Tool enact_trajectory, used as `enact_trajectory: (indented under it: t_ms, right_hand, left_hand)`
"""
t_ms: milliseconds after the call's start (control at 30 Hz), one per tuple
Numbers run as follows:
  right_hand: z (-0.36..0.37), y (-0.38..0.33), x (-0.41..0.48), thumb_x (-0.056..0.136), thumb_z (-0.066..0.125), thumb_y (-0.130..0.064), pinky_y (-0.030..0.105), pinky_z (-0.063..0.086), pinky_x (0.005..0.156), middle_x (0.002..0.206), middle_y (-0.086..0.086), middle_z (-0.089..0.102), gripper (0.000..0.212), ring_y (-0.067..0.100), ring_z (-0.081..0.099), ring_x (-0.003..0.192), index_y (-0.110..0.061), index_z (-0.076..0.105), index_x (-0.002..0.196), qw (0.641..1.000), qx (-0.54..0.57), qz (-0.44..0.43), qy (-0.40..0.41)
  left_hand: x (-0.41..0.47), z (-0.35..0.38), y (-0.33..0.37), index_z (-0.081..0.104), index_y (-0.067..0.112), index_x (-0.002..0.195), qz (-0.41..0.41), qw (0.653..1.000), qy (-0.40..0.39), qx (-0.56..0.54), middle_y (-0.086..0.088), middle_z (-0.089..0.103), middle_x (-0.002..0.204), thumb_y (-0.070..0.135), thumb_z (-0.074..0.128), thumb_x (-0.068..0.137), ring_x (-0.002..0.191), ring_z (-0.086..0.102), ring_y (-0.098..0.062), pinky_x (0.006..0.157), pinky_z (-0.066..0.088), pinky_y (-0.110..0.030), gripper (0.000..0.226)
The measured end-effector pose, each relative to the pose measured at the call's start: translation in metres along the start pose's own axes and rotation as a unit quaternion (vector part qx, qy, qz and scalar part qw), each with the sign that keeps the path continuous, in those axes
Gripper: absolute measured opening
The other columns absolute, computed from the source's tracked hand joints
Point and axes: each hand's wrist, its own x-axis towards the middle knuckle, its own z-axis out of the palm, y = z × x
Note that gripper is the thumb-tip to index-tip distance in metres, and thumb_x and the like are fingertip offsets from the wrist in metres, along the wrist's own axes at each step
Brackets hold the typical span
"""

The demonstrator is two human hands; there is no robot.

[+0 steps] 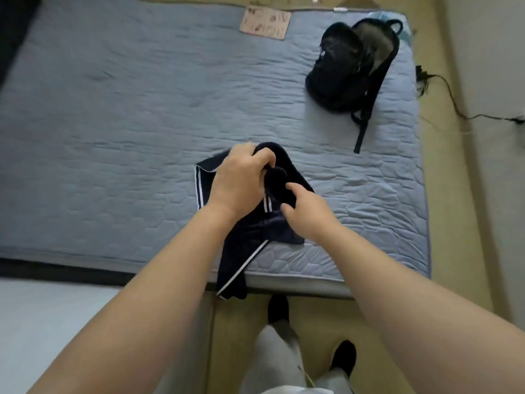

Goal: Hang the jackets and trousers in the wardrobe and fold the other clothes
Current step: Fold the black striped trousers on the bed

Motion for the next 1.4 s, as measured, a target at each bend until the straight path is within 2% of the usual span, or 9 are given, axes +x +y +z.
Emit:
enact_trajectory:
  t_ms: [233,400,500,633,733,833,1033,1200,1400]
  right_hand:
    - [-0.096,-0.057,-0.084,0.093,0.061,-0.025,0.045,0.048,0.1,0.131,0.0,0.061,0.046,0.025,0.056,0.121,-0.024,0.05,0.137,0.986,0.041,-0.121,0.103]
    - [-0.163,-0.096,-0.144,0.095,0.06,-0.027,0.046,0.044,0.105,0.141,0.001,0.051,0.06,0.027,0.051,0.128,-0.028,0.036,0.151,0.965,-0.041,-0.204,0.161]
    - [-0.203,-0.122,-0.179,0.097,0.057,-0.032,0.052,0.038,0.106,0.139,0.0,0.051,0.06,0.03,0.049,0.13,-0.027,0.034,0.152,0.939,-0.094,-0.244,0.224]
    - [-0.248,-0.151,-0.222,0.095,0.055,-0.031,0.048,0.033,0.093,0.108,-0.006,0.052,0.036,0.029,0.054,0.115,-0.029,0.053,0.131,0.896,-0.108,-0.31,0.3]
    - [-0.278,-0.162,-0.25,0.093,0.056,-0.036,0.047,0.032,0.095,0.114,-0.005,0.057,0.024,0.025,0.052,0.116,-0.032,0.059,0.117,0.86,-0.132,-0.351,0.347]
    - [-0.301,-0.17,-0.272,0.092,0.058,-0.043,0.048,0.03,0.1,0.127,-0.002,0.055,0.03,0.025,0.047,0.123,-0.034,0.06,0.12,0.827,-0.158,-0.386,0.378]
    - [-0.333,-0.186,-0.302,0.096,0.055,-0.047,0.05,0.032,0.108,0.142,0.003,0.045,0.03,0.03,0.043,0.131,-0.03,0.06,0.12,0.798,-0.137,-0.452,0.375]
    - [-0.345,-0.199,-0.313,0.102,0.046,-0.04,0.043,0.049,0.084,0.104,-0.004,0.054,0.021,0.027,0.059,0.095,-0.026,0.058,0.112,0.802,-0.137,-0.466,0.348]
    - [-0.368,-0.21,-0.31,0.104,0.047,-0.036,0.042,0.051,0.084,0.106,0.001,0.055,0.023,0.026,0.058,0.094,-0.02,0.059,0.115,0.788,-0.155,-0.491,0.336]
  left_hand:
    - [0.014,-0.131,0.102,0.065,0.01,0.099,0.063,0.988,0.132,0.039,-0.01,0.059,0.107,-0.002,0.058,0.089,0.102,0.054,-0.033,0.073,0.051,-0.048,0.017]
    - [0.012,-0.227,0.172,0.064,0.009,0.102,0.12,0.967,0.197,0.109,-0.011,0.06,0.108,-0.001,0.054,0.093,0.105,0.052,-0.033,0.08,0.05,-0.05,0.016]
    - [0.005,-0.281,0.214,0.062,0.011,0.104,0.144,0.948,0.242,0.15,-0.009,0.06,0.109,0.0,0.052,0.095,0.106,0.051,-0.031,0.082,0.05,-0.05,0.017]
    - [-0.01,-0.345,0.259,0.059,0.015,0.104,0.155,0.923,0.289,0.199,-0.004,0.062,0.11,0.005,0.055,0.097,0.106,0.053,-0.026,0.084,0.051,-0.047,0.013]
    - [-0.024,-0.378,0.286,0.057,0.016,0.106,0.164,0.908,0.314,0.224,-0.002,0.062,0.111,0.007,0.057,0.097,0.105,0.054,-0.023,0.085,0.051,-0.041,0.013]
    - [-0.035,-0.4,0.307,0.055,0.017,0.108,0.165,0.898,0.328,0.241,0.0,0.061,0.108,0.01,0.057,0.098,0.098,0.048,-0.015,0.084,0.046,-0.034,0.012]
    - [-0.05,-0.427,0.34,0.051,0.02,0.107,0.154,0.889,0.342,0.262,0.008,0.057,0.099,0.015,0.055,0.1,0.093,0.045,-0.011,0.08,0.038,-0.028,0.01]
    - [-0.056,-0.437,0.352,0.049,0.022,0.108,0.123,0.886,0.353,0.275,0.004,0.062,0.101,0.017,0.055,0.101,0.093,0.052,-0.014,0.076,0.04,-0.028,0.01]
    - [-0.059,-0.441,0.346,0.045,0.022,0.109,0.078,0.895,0.358,0.255,0.011,0.053,0.092,0.023,0.054,0.102,0.078,0.049,-0.01,0.061,0.031,-0.018,0.01]
